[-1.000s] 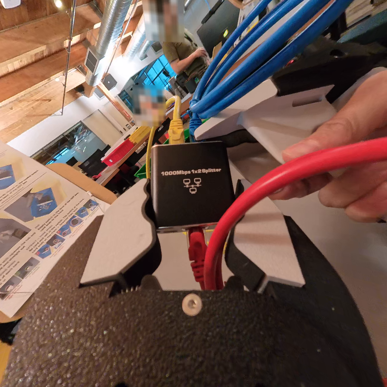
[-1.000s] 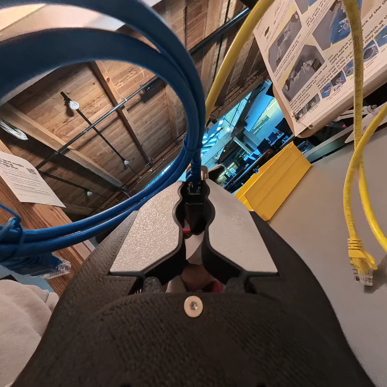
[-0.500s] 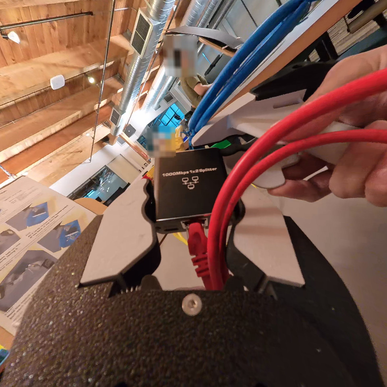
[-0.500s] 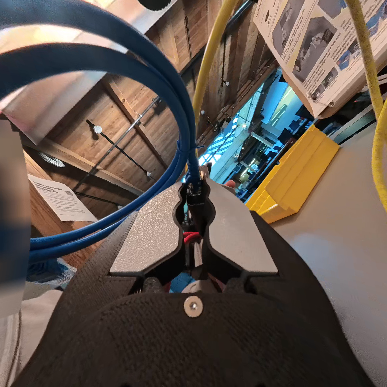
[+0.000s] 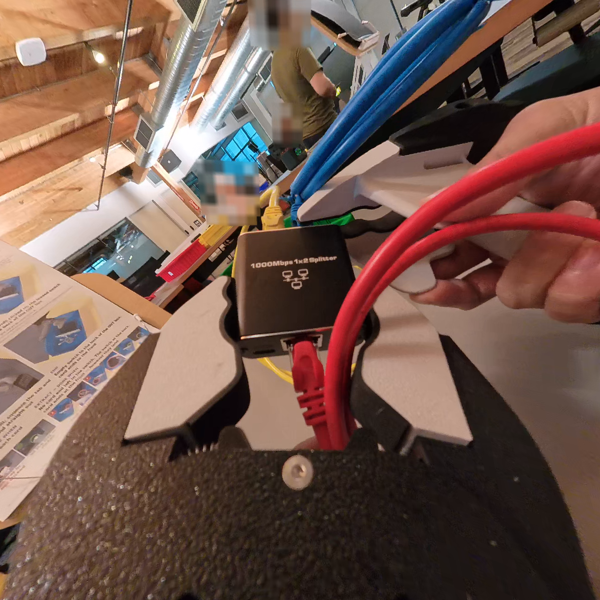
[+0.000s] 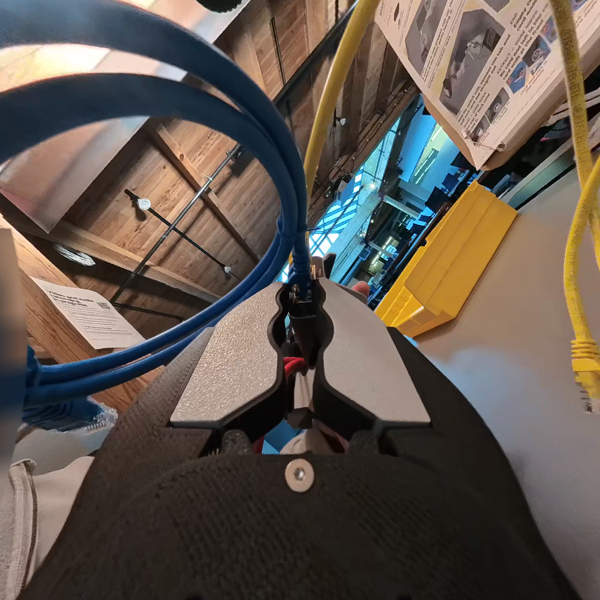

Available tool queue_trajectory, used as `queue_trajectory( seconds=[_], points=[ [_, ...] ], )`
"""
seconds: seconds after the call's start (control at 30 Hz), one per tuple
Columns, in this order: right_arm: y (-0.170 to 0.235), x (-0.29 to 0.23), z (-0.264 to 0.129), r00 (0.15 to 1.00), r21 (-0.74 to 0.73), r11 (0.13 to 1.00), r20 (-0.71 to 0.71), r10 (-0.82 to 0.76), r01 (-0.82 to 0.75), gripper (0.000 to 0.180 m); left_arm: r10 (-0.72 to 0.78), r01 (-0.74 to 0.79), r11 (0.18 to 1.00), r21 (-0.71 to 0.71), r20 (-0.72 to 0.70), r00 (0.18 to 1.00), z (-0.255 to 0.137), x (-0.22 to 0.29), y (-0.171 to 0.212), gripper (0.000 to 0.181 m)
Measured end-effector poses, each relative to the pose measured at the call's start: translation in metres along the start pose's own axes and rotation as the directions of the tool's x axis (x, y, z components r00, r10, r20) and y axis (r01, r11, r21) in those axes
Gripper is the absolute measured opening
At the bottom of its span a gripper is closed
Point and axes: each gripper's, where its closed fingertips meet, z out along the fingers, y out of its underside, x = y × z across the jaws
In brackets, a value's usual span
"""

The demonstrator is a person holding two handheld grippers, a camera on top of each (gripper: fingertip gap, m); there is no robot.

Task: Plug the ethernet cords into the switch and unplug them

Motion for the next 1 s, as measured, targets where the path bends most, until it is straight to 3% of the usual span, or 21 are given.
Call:
queue_trajectory(
  seconds=[0.33, 0.67, 1.0],
  points=[
    [-0.0033, 0.0014, -0.0020, 1.000, -0.033, 0.999, -0.017, -0.013, 0.012, 0.014, -0.142, 0.139, 0.989, -0.040, -0.080, 0.987, 0.0002, 0.0047, -0.0034, 0.075],
    [-0.0044, -0.0043, 0.0016, 0.988, -0.041, 0.991, -0.082, -0.131, 0.128, 0.014, -0.139, 0.134, 0.988, -0.077, -0.071, 0.988, -0.0003, 0.0015, -0.0045, 0.075],
    [-0.0036, 0.0013, -0.0027, 0.990, -0.077, 0.989, -0.048, -0.134, 0.130, 0.014, -0.117, 0.105, 0.983, -0.154, -0.073, 0.990, -0.0026, 0.0051, -0.0027, 0.075]
  ],
)
